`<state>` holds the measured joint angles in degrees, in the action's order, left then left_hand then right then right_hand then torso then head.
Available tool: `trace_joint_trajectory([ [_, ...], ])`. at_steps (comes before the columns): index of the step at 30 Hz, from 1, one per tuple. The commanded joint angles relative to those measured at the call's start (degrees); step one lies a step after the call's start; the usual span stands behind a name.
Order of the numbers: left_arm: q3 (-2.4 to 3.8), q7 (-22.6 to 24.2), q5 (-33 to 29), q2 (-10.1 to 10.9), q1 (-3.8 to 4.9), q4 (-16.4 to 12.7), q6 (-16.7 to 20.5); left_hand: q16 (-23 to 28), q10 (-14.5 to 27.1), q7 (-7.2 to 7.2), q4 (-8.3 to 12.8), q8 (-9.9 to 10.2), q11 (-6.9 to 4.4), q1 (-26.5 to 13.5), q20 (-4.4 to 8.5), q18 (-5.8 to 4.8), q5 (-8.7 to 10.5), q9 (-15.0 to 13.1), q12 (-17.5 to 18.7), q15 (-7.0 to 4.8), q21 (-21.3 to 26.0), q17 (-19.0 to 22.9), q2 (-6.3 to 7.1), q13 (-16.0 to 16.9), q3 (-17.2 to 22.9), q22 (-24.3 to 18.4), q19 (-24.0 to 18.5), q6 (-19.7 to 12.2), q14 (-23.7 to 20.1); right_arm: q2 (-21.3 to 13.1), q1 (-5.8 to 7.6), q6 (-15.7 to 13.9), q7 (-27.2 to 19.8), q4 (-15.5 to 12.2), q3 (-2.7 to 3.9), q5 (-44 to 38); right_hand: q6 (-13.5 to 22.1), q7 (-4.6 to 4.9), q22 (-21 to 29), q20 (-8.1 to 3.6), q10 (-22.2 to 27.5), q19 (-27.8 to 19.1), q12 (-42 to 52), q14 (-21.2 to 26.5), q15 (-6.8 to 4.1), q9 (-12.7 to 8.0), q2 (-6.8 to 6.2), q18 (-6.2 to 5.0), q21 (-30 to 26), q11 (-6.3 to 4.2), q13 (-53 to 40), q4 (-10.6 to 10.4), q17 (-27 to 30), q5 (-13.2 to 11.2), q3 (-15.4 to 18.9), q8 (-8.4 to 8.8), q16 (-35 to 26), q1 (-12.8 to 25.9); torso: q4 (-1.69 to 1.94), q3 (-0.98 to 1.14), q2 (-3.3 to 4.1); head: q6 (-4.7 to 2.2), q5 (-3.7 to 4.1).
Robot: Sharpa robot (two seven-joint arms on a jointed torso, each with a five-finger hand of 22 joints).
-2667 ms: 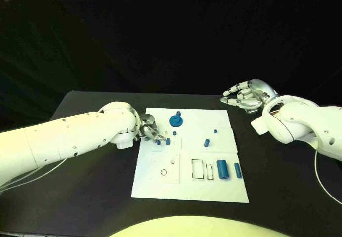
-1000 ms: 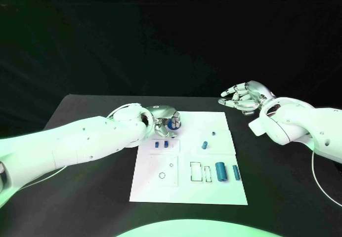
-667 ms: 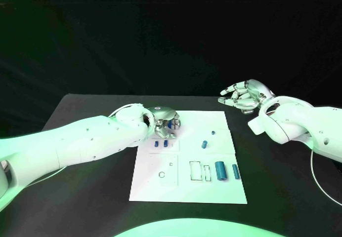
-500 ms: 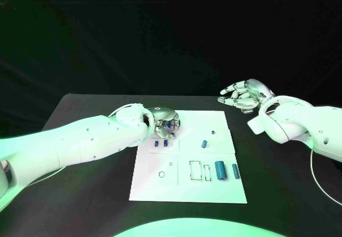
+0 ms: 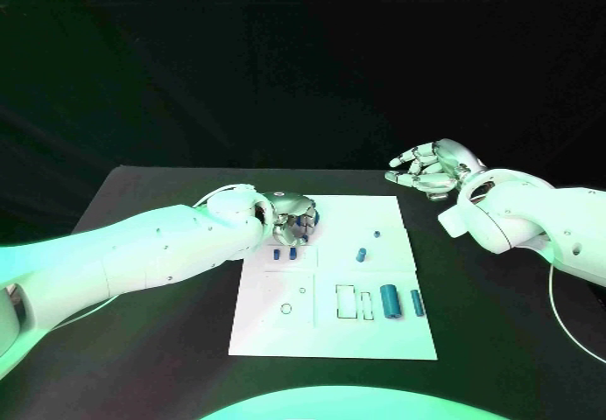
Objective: Assemble the parts on the task board
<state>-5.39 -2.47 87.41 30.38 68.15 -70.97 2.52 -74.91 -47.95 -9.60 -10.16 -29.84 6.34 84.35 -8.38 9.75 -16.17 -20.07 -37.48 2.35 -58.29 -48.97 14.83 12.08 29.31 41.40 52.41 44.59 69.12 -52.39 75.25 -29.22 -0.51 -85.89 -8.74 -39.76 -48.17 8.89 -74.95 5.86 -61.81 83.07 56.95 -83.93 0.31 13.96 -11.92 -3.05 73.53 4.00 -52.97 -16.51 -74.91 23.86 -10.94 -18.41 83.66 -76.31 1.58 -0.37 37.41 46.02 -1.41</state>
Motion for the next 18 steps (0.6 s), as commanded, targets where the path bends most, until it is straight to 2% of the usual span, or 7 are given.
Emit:
trace_joint_trajectory([
  [1,0.02,0.1,0.5,-0.3,-0.06,0.2,-0.9,-0.6,-1.1,0.08,0.3,0.5,-0.06,0.8,0.34,0.81,0.23,0.4,0.6,-0.02,-0.7,-0.3,-0.30,-0.5,1.1,0.4,-0.1,1.0,0.6,0.0,-0.03,0.1,-0.8,-0.1,0.01,-0.6,0.2,0.15,-7.1,-0.05,0.4,-0.5,-0.2,-2.7,-0.49,-0.1,0.15,-0.63,-0.1,0.15,0.0,0.0,-1.0,0.4,-0.3,-0.20,-0.1,-0.2,-0.01,0.04,-0.01,0.08,0.06],
  [18,0.01,0.3,0.1,-0.9,-0.38,1.3,-1.7,-2.3,-3.3,0.35,1.5,1.4,-0.44,0.4,0.62,0.46,0.49,1.3,2.1,-0.30,-3.3,-2.1,-0.77,-1.8,2.4,3.2,0.8,2.8,2.3,0.0,-0.03,0.3,-0.8,-0.2,0.01,-0.6,0.1,0.13,-7.1,-0.06,0.3,-0.5,-0.2,-2.7,-0.50,-0.1,0.17,-0.62,-0.1,0.14,0.1,0.0,-1.0,0.4,-0.3,-0.27,-0.1,-0.2,0.03,0.02,-0.02,0.28,0.20],
])
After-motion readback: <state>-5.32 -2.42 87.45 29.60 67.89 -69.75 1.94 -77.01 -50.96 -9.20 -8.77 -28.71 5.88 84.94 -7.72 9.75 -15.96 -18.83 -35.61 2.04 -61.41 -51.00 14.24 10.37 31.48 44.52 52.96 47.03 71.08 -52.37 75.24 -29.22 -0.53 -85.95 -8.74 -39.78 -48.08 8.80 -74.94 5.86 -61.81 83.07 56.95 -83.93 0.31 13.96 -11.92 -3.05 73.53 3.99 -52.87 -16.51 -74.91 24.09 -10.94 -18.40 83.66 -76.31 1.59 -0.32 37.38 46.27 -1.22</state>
